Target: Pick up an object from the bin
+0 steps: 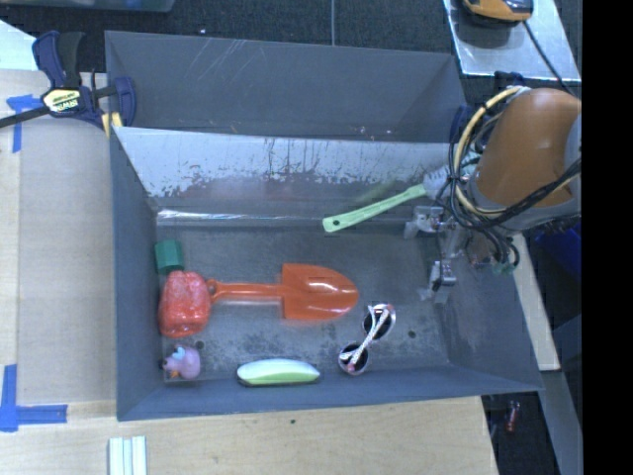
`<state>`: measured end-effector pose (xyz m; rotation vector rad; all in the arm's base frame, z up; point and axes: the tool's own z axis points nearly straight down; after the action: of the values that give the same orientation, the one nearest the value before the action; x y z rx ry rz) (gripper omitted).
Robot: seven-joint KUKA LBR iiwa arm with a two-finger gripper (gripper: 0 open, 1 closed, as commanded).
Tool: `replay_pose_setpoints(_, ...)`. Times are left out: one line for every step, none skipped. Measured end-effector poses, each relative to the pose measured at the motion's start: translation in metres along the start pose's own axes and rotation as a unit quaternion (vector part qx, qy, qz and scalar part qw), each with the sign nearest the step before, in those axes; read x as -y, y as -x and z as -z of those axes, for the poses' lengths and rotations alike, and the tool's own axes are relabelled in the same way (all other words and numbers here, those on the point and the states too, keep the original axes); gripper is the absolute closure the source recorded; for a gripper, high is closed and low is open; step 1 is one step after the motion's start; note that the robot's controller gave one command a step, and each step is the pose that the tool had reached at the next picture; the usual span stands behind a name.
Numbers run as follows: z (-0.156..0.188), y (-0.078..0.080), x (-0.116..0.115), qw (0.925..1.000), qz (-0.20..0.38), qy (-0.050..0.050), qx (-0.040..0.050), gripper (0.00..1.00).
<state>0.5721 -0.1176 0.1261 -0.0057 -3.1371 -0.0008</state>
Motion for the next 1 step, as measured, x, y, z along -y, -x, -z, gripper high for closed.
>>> replay_pose_setpoints(0.0047,0.0022,-0.0004,1.0,0.001,-0.001,0.0042,0.0)
